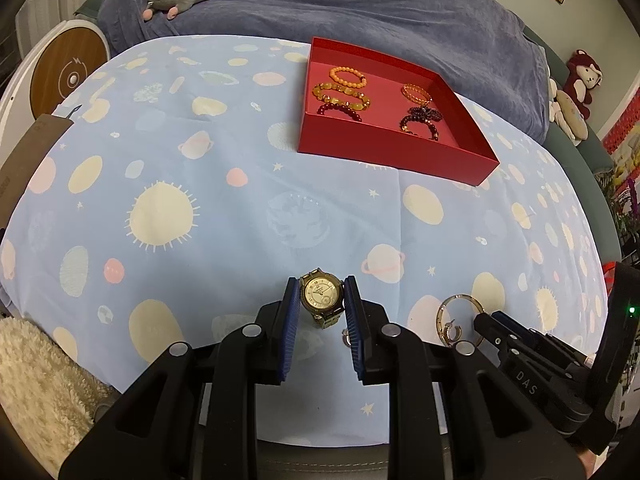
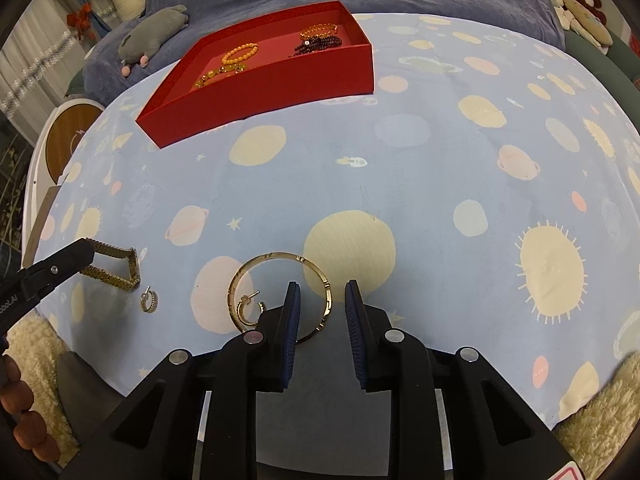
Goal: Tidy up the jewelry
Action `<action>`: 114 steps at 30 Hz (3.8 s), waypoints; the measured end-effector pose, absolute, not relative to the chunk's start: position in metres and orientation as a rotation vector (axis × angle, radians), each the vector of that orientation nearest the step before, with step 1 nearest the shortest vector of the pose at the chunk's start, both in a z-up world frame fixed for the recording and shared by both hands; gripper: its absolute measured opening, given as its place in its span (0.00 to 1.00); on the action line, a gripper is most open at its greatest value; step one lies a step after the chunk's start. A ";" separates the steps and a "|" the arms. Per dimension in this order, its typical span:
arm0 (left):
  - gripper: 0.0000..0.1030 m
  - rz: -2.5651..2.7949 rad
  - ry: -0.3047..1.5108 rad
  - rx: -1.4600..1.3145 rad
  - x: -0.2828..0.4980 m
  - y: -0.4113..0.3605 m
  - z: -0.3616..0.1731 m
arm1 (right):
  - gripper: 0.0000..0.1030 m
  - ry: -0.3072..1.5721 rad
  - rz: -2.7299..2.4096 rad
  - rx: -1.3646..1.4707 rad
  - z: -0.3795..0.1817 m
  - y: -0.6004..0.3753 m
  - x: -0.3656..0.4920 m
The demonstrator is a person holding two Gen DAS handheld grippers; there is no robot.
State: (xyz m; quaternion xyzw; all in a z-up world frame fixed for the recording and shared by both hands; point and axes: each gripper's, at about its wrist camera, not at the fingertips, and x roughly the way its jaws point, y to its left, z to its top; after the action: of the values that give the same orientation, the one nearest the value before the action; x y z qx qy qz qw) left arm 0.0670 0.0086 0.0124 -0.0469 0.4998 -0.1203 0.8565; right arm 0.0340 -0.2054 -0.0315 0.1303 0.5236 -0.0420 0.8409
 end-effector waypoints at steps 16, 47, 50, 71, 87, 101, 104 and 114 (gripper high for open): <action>0.21 -0.250 1.044 -0.108 0.068 0.010 0.014 | 0.03 1.008 -0.046 0.314 0.004 -0.206 0.038; 0.22 -0.272 1.049 -0.111 0.071 0.006 0.020 | 0.56 1.087 -0.146 0.154 -0.029 -0.214 0.051; 0.22 -0.271 1.056 -0.111 0.071 0.006 0.018 | 0.57 1.089 -0.142 0.149 -0.031 -0.215 0.053; 0.22 -0.277 1.059 -0.098 0.073 0.001 0.018 | 0.65 1.101 -0.118 0.092 -0.030 -0.195 0.067; 0.22 -0.278 1.062 -0.102 0.075 0.002 0.017 | 0.58 1.063 -0.145 0.181 -0.018 -0.211 0.057; 0.22 -0.321 0.976 -0.116 0.119 -0.019 0.052 | 0.58 0.914 -0.087 0.214 0.048 -0.225 0.106; 0.22 -0.334 0.945 -0.109 0.140 -0.028 0.062 | 0.59 0.894 -0.072 0.220 0.056 -0.226 0.130; 0.22 -0.348 0.924 -0.087 0.212 -0.061 0.058 | 0.59 0.910 -0.059 0.221 0.046 -0.228 0.204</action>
State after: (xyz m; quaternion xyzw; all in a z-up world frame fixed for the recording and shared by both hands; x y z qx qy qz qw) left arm 0.2123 -0.0605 0.0578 -0.0418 0.4434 -0.1670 0.8796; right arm 0.2036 -0.2278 0.0458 0.1063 0.4385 -0.0282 0.8920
